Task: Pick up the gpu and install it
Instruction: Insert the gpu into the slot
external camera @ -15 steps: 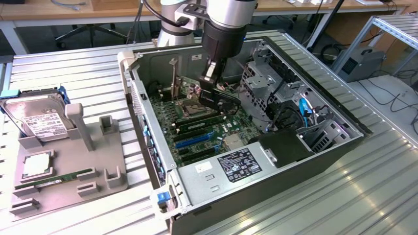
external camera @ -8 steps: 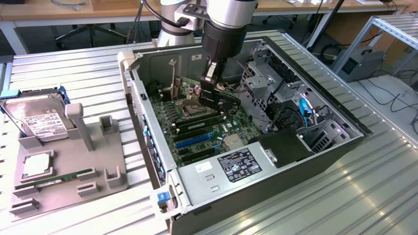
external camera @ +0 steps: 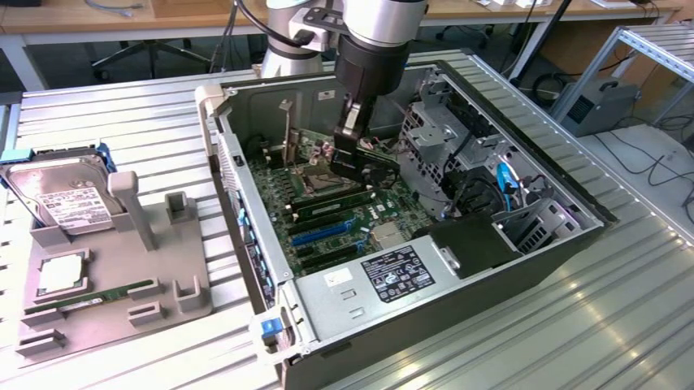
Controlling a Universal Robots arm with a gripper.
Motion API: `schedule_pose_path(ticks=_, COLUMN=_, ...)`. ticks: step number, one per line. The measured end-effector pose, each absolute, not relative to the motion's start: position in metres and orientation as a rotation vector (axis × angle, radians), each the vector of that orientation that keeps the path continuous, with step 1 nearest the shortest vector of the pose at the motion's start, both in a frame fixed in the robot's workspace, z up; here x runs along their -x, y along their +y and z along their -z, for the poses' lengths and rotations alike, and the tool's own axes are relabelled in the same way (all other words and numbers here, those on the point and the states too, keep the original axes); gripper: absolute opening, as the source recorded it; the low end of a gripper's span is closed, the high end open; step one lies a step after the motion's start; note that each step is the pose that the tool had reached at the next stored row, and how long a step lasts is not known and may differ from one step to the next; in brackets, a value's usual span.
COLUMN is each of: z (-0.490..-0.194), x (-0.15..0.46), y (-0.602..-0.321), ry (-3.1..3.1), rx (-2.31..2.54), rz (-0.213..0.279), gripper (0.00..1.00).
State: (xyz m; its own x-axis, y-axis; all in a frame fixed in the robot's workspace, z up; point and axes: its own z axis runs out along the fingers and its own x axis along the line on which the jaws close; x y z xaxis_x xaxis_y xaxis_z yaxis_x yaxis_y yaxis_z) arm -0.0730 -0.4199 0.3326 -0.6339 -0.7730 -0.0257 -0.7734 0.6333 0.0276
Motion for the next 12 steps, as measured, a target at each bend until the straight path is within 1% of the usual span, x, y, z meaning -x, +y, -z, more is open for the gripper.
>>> schedule_pose_path(ticks=12, z=-0.3326, x=0.0730, y=-0.4199, ry=2.792, rx=1.416, rz=-0.057, gripper=0.27)
